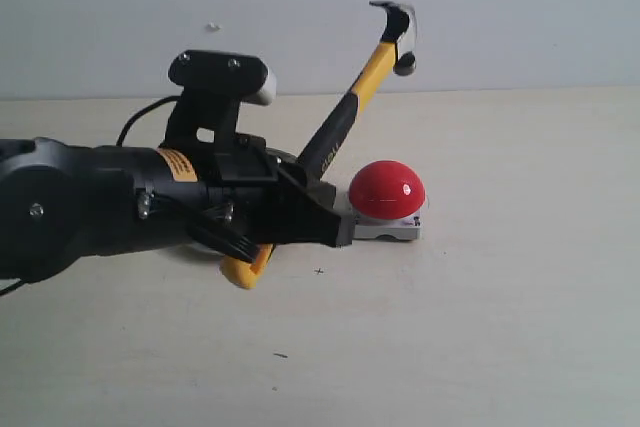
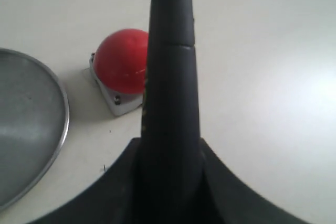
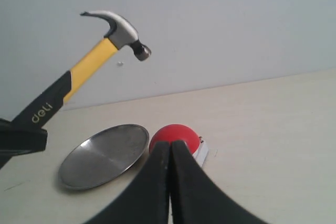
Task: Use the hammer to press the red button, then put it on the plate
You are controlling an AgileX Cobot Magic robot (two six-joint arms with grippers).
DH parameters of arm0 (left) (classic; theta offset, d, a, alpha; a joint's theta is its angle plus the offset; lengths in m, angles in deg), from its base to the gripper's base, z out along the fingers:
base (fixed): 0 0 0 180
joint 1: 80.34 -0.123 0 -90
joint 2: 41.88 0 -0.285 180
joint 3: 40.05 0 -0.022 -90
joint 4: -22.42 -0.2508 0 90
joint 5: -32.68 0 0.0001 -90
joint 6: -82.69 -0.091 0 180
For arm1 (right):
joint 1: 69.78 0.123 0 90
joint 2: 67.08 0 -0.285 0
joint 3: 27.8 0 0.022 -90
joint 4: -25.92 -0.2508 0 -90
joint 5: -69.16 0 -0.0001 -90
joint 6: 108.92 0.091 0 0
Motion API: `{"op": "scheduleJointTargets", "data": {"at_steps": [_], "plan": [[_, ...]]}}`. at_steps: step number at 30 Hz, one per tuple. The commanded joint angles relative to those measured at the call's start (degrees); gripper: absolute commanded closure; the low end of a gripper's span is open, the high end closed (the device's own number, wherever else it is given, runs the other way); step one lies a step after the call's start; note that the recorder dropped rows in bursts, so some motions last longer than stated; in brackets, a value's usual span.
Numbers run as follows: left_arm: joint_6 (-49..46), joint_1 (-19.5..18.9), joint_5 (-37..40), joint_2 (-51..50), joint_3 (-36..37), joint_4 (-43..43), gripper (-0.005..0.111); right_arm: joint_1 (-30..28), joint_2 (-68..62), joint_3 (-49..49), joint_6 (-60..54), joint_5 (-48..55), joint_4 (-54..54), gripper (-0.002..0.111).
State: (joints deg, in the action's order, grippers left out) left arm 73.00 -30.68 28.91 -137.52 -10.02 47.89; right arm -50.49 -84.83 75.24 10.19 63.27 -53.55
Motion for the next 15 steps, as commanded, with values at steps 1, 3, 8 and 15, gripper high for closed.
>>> {"op": "scheduleJointTargets", "data": {"at_steps": [1, 3, 8, 15], "plan": [[-0.56, 0.10, -5.52, 2.24, -2.57, -0.87, 0.107, 0.01, 0.29, -0.26, -0.43, -0.06, 0.41, 0.108], [-0.56, 0.10, -5.37, 2.32, -3.01, -0.86, 0.107, 0.01, 0.29, -0.26, -0.43, -0.06, 0.41, 0.108], [-0.21, -0.50, -3.47, -2.03, -2.33, 0.48, 0.107, 0.01, 0.29, -0.26, -0.43, -0.06, 0.41, 0.108], [-0.16, -1.72, 5.18, -14.71, -2.17, 0.83, 0.107, 0.01, 0.29, -0.26, -0.53, -0.06, 0.41, 0.108]]}}
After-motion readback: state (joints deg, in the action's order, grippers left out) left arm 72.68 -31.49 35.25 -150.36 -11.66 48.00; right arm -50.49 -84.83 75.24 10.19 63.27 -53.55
